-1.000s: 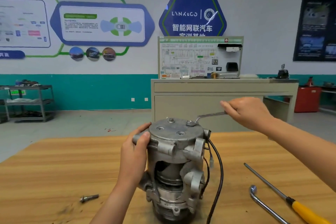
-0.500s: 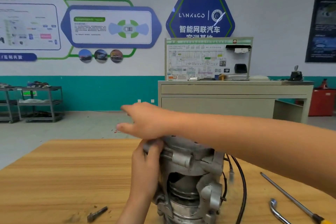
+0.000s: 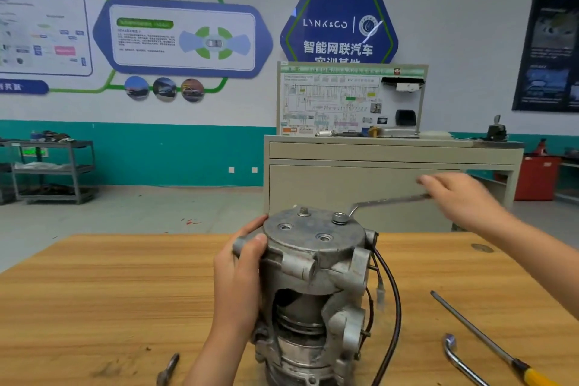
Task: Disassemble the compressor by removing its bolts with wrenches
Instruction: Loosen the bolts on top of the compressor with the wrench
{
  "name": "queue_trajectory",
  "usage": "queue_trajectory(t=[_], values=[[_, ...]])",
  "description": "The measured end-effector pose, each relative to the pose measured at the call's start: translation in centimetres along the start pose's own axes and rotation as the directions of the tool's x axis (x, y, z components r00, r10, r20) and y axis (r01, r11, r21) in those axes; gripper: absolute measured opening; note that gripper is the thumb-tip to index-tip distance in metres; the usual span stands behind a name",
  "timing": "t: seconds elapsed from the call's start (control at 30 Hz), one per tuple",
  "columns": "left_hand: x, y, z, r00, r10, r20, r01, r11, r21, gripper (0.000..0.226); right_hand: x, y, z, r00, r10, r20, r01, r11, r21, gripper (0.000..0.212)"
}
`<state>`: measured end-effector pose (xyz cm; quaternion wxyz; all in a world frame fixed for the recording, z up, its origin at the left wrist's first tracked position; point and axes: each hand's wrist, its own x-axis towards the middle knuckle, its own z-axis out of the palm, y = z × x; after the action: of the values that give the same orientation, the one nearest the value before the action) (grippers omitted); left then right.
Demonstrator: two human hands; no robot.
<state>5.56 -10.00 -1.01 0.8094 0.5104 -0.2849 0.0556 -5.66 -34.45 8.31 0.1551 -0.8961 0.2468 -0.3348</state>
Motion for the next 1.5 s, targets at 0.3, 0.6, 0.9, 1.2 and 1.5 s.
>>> queue_trajectory(t=[0.3, 0.6, 0.9, 1.2, 1.5], values=[[-0.1, 0.0, -0.3, 1.0, -0.016, 0.022, 0.016, 1.0, -0.013, 0.036, 5.7, -17.6, 9.4, 0.766, -0.183, 0.616, 0.249, 0.968, -0.022, 0.074], [-1.3, 4.2, -0.3, 0.938, 0.314, -0.147, -0.337, 0.924, -0.18, 0.037, -12.6, -16.2, 0.5, 0.61, -0.792, 0.008, 0.783, 0.605, 0.146, 0.048], [-0.3, -0.1, 0.1, 0.998, -0.06, -0.013, 0.059, 0.997, -0.04, 0.036, -3.6, -1.3, -2.7, 0.974, -0.137, -0.183, 0.115, 0.985, -0.128, 0.043], [-0.3, 0.2, 0.1, 0.994, -0.104, 0.029, 0.106, 0.989, -0.102, 0.04, 6.5, -11.9, 6.6, 0.857, 0.055, 0.513, -0.038, 0.998, -0.043, 0.066], [-0.2, 0.2, 0.0, 0.997, -0.039, -0.071, 0.039, 0.999, -0.002, 0.018, -6.4, -19.0, 5.7, 0.621, -0.737, 0.267, 0.695, 0.675, 0.248, 0.077]])
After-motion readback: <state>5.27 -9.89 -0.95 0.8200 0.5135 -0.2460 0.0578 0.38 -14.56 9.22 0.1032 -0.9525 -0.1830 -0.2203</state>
